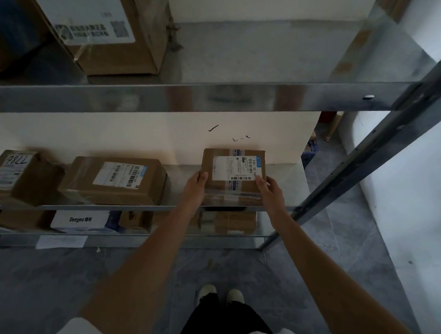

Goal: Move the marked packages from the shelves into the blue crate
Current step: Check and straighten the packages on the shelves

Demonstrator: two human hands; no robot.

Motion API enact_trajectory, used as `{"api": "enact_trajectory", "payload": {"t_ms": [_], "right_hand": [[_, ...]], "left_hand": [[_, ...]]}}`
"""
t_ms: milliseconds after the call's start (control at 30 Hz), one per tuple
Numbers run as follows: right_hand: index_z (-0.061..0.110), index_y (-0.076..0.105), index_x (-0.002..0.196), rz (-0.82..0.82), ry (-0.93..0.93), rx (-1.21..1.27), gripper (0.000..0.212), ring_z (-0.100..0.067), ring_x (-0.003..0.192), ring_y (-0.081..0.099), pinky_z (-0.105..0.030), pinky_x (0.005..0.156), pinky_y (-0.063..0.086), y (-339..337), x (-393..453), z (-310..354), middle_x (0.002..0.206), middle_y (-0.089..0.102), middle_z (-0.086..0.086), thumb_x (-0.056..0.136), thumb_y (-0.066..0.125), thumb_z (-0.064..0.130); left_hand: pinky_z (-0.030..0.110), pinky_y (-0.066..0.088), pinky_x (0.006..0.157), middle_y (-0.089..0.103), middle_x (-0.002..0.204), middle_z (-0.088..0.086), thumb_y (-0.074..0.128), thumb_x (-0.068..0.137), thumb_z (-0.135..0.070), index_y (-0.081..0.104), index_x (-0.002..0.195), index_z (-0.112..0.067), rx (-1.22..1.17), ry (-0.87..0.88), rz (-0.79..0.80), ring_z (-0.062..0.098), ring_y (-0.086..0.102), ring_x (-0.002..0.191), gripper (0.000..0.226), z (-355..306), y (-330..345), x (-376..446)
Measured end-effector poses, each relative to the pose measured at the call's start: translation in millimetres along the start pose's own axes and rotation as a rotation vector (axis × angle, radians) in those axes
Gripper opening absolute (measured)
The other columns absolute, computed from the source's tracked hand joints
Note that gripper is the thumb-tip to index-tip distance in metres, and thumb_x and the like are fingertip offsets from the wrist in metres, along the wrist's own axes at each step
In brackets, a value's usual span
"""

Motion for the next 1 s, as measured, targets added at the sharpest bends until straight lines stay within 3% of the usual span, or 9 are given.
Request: {"api": "enact_trajectory", "payload": {"t_ms": [100, 167, 267, 367, 500, 600, 733, 933, 1000], "right_hand": [[0.019, 0.053, 0.12, -0.036, -0.056, -0.153, 0.037, -0.008, 0.085, 0.062, -0.019, 0.065, 0.047, 0, -1, 3, 0.097, 0.063, 0.006, 0.099, 0.044, 0.047], [0.018, 0.053, 0.11, -0.029, -0.103, -0.354, 0.035, -0.021, 0.093, 0.065, -0.033, 0.079, 0.055, 1, -1, 13, 0.095, 0.063, 0.001, 0.1, 0.038, 0.048], [0.009, 0.038, 0.138, -0.059, -0.149, -0.617, 0.051, -0.032, 0.12, 0.051, -0.049, 0.101, 0.046, -2, -5, 33, 0.127, 0.052, -0.015, 0.101, 0.035, 0.045], [0.012, 0.01, 0.155, -0.1, -0.366, -0.929, 0.063, -0.034, 0.148, 0.016, -0.048, 0.12, 0.021, 8, -20, 64, 0.16, 0.019, -0.014, 0.103, 0.032, 0.041], [0.018, 0.005, 0.156, -0.11, -0.677, -1.122, 0.06, -0.028, 0.15, -0.004, -0.044, 0.123, 0.004, 53, -50, 108, 0.164, 0.0, -0.008, 0.105, 0.026, 0.041], [0.016, 0.008, 0.156, -0.057, -0.822, -1.172, 0.06, -0.028, 0.151, -0.003, -0.047, 0.123, 0.004, 110, -76, 133, 0.164, -0.001, -0.007, 0.105, 0.03, 0.039], [0.017, 0.007, 0.156, 0.018, -0.935, -1.203, 0.058, -0.026, 0.151, -0.004, -0.046, 0.123, 0.002, 195, -118, 146, 0.163, -0.003, -0.005, 0.106, 0.026, 0.039], [0.012, 0.015, 0.155, 0.194, -1.045, -1.222, 0.057, -0.024, 0.151, -0.002, -0.044, 0.123, -0.001, 311, -179, 144, 0.164, 0.006, -0.005, 0.106, 0.021, 0.04], [0.01, 0.016, 0.155, 0.234, -1.086, -1.237, 0.057, -0.025, 0.151, 0.002, -0.044, 0.123, 0.001, 344, -200, 140, 0.164, 0.008, -0.007, 0.106, 0.021, 0.039]], "left_hand": [[0.033, 0.046, 0.091, 0.062, 0.124, 0.009, 0.033, 0.102, -0.04, 0.051, 0.132, -0.013, 0.097, 0.049, -0.046, 0.024, 0.059, 0.111, 0.044, -1, -3, 1], [0.037, 0.046, 0.096, 0.058, 0.13, 0.009, 0.038, 0.101, -0.038, 0.048, 0.135, -0.013, 0.18, 0.085, -0.112, 0.026, 0.056, 0.119, 0.043, -5, -7, 2], [0.045, 0.036, 0.11, 0.04, 0.148, 0.006, 0.046, 0.097, -0.042, 0.034, 0.145, -0.019, 0.182, 0.138, -0.283, 0.024, 0.04, 0.135, 0.055, -14, -22, -6], [0.041, 0.038, 0.107, 0.041, 0.148, 0.002, 0.038, 0.098, -0.05, 0.035, 0.144, -0.022, 0.248, 0.311, -0.432, 0.019, 0.04, 0.134, 0.054, -36, -41, -25], [0.04, 0.035, 0.11, 0.041, 0.148, 0.003, 0.032, 0.1, -0.041, 0.037, 0.144, -0.018, 0.482, 0.584, -0.448, 0.019, 0.037, 0.136, 0.05, -69, -67, -50], [0.047, 0.012, 0.12, 0.035, 0.152, 0.006, 0.03, 0.098, -0.039, 0.032, 0.147, -0.013, 0.694, 0.698, -0.539, 0.02, 0.023, 0.145, 0.055, -81, -105, -74], [0.044, -0.002, 0.12, 0.02, 0.159, 0.004, 0.024, 0.097, -0.048, 0.02, 0.151, -0.013, 0.797, 0.601, -0.672, 0.021, 0.009, 0.148, 0.064, -59, -182, -105], [0.048, 0.0, 0.12, 0.01, 0.16, 0.01, 0.008, 0.096, -0.055, 0.011, 0.153, -0.011, 0.971, 0.348, -0.744, 0.027, 0.003, 0.148, 0.072, 19, -301, -151], [0.047, 0.001, 0.12, 0.011, 0.16, 0.01, 0.014, 0.095, -0.051, 0.013, 0.153, -0.01, 1.0, 0.321, -0.759, 0.026, 0.002, 0.148, 0.071, 38, -330, -168]]}}
Point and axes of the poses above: each hand's wrist, its own x-axis towards the middle knuckle, its own y-axis out of the palm, z = x × y, the point moved 8 cm from there along x, towards the middle knuckle
